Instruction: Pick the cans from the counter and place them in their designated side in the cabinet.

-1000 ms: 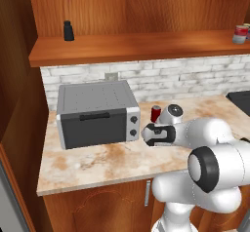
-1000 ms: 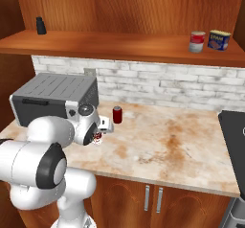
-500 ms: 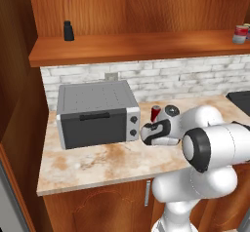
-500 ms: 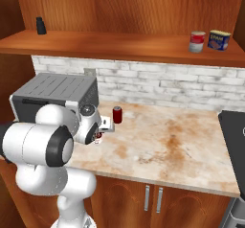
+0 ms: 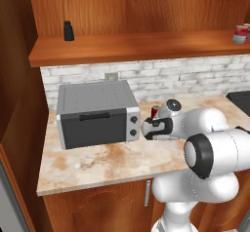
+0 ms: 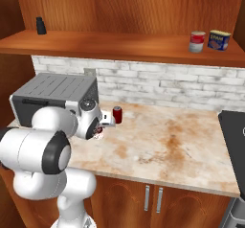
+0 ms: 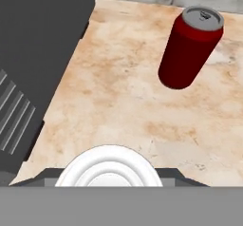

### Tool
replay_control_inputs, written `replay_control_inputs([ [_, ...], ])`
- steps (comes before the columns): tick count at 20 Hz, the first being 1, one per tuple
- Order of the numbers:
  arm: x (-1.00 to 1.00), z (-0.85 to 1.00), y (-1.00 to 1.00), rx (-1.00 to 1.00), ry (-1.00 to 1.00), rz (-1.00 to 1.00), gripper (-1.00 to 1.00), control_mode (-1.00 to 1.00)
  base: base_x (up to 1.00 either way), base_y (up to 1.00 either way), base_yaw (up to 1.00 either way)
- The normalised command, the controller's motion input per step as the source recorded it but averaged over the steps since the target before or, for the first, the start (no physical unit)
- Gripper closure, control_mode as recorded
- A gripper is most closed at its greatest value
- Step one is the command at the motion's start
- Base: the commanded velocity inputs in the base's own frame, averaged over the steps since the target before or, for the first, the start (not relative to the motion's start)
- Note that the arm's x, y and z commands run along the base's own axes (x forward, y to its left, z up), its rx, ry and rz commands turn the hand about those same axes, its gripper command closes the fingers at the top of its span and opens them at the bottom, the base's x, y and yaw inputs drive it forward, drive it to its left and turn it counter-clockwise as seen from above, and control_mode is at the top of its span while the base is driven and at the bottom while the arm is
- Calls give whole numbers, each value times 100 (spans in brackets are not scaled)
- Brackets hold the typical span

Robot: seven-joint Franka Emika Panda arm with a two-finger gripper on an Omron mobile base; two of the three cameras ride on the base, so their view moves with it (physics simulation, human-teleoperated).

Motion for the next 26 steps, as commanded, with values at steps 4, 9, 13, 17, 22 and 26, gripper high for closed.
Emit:
replay_control_inputs([
  [4, 2, 47, -16, 0, -1, 0, 100, -100, 0, 0, 0],
  [9, 0, 47, -27, 1, 0, 0, 100, -100, 0, 0, 0],
  [13, 0, 43, -30, 1, -3, 0, 100, -100, 0, 0, 0],
  [17, -5, 38, -30, 0, -3, 0, 100, -100, 0, 0, 0],
  [22, -14, 25, -28, 0, -7, 0, 100, -100, 0, 0, 0],
  [26, -27, 23, -29, 0, -14, 0, 100, -100, 0, 0, 0],
])
